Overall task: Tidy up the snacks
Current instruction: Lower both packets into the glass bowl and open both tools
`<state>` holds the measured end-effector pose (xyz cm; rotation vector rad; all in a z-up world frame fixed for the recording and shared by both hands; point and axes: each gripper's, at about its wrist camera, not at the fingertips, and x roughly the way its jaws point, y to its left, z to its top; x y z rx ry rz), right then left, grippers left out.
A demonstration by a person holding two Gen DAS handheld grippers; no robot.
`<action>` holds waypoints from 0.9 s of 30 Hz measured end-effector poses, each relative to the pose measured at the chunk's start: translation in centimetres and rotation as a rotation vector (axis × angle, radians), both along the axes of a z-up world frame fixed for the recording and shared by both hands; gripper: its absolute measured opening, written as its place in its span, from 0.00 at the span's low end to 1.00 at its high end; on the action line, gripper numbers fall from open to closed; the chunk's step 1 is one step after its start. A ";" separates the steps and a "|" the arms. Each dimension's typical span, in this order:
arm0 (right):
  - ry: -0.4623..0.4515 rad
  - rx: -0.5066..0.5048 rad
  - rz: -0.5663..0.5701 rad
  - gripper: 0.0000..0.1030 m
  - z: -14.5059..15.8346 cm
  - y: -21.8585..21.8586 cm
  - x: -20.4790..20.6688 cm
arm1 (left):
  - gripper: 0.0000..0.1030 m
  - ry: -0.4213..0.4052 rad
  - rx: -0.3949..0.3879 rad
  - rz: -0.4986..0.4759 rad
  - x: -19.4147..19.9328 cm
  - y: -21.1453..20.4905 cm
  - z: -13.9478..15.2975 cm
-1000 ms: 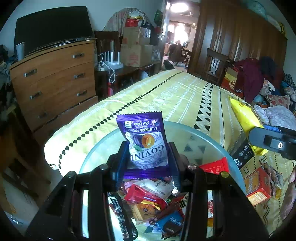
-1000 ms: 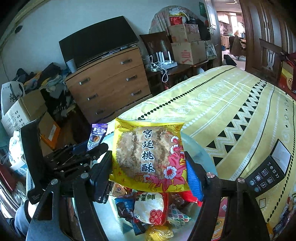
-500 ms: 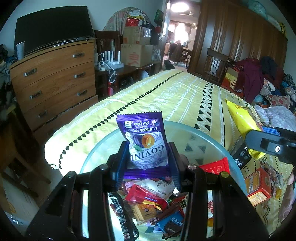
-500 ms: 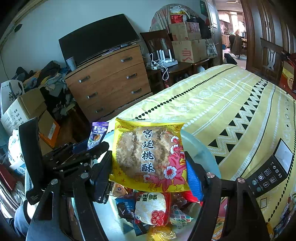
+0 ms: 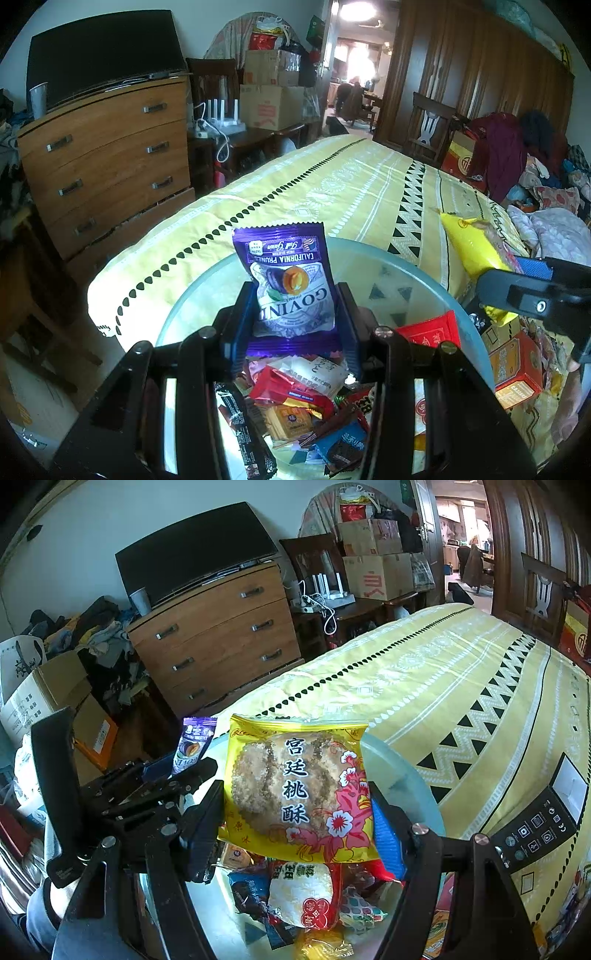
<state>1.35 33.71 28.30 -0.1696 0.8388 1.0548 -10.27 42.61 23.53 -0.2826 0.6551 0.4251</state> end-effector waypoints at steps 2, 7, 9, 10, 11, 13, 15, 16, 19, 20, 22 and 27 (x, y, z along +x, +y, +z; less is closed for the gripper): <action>0.003 -0.002 -0.002 0.74 -0.1 0.0 0.1 | 0.42 0.005 -0.002 0.000 0.1 0.0 -0.1; 0.004 -0.012 0.009 0.74 -0.5 0.2 0.2 | 0.42 0.025 -0.007 -0.004 0.4 0.1 -0.3; 0.009 -0.019 0.012 0.74 -0.8 0.3 0.2 | 0.42 0.031 -0.007 -0.007 0.5 0.0 -0.3; 0.012 -0.023 0.012 0.74 -1.0 0.3 0.3 | 0.42 0.034 -0.007 -0.009 0.6 0.0 -0.3; 0.014 -0.026 0.012 0.74 -1.1 0.4 0.3 | 0.42 0.036 -0.008 -0.010 0.6 0.0 -0.3; 0.018 -0.032 0.014 0.74 -1.4 0.5 0.3 | 0.42 0.039 -0.008 -0.010 0.7 0.1 -0.3; 0.019 -0.038 0.017 0.74 -1.5 0.7 0.3 | 0.42 0.043 -0.011 -0.008 0.8 0.1 -0.3; 0.020 -0.039 0.018 0.74 -1.5 0.8 0.1 | 0.43 0.045 -0.011 -0.007 0.8 0.1 -0.4; 0.019 -0.039 0.024 0.74 -1.6 0.9 0.0 | 0.42 0.054 -0.013 -0.006 0.9 0.2 -0.5; 0.019 -0.040 0.025 0.74 -1.6 1.1 -0.1 | 0.42 0.056 -0.013 -0.003 1.0 0.3 -0.5; 0.017 -0.044 0.029 0.75 -1.6 1.2 -0.2 | 0.42 0.064 -0.018 0.005 1.0 0.4 -0.6; 0.014 -0.047 0.030 0.76 -1.6 1.5 -0.4 | 0.59 0.071 -0.017 0.023 1.1 0.5 -0.6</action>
